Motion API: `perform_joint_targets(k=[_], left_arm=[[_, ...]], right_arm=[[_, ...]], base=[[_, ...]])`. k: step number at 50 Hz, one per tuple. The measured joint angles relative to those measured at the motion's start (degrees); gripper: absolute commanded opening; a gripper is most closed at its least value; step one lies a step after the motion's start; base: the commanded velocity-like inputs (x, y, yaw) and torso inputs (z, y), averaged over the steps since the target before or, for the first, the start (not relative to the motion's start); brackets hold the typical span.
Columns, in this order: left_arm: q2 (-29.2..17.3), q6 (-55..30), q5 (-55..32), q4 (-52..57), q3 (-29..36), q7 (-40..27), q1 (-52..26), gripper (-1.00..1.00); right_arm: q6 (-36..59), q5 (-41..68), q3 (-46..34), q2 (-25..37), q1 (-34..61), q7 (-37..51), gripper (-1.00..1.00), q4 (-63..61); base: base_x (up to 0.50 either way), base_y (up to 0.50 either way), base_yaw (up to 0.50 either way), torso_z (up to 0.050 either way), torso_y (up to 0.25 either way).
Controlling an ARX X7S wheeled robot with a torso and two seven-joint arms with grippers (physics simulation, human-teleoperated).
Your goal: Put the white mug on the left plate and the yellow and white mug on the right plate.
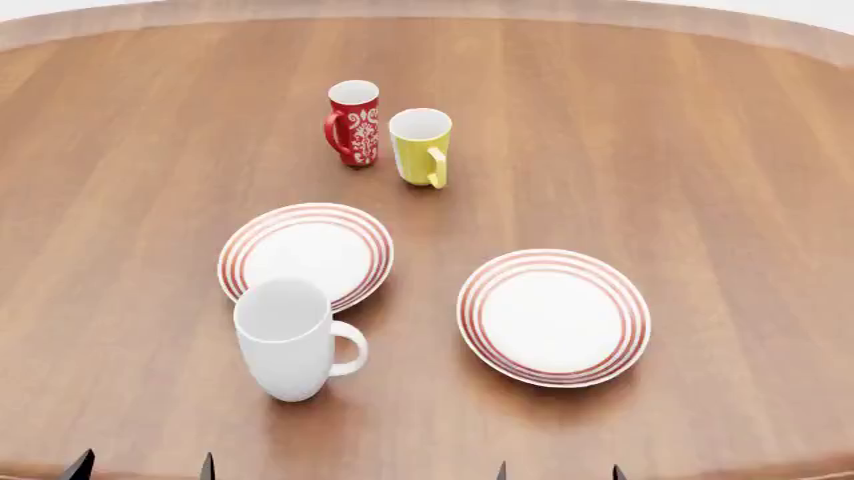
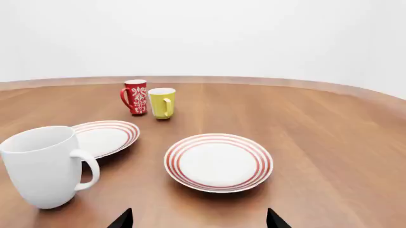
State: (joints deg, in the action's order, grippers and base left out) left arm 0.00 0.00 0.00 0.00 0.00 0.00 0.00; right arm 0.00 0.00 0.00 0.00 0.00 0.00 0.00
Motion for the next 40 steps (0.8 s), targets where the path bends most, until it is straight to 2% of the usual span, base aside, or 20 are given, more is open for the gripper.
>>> perform_joint_targets(k=[4, 40], left_arm=[[-0.32, 0.11, -0.97, 0.18, 0.14, -0.18, 0.03, 1.00], [-4.30, -0.19, -3.49, 3.70, 3.89, -6.59, -0.41, 1.00]], right_arm=[[0.05, 0.03, -0.54, 0.40, -0.01, 0.35, 1.00, 0.14], [2.13, 1.11, -4.13, 5.55, -2.50, 3.65, 1.00, -7.11]], base=[[0.00, 0.00, 0.00, 0.000, 0.000], [0.00, 0.00, 0.50, 0.000, 0.000]])
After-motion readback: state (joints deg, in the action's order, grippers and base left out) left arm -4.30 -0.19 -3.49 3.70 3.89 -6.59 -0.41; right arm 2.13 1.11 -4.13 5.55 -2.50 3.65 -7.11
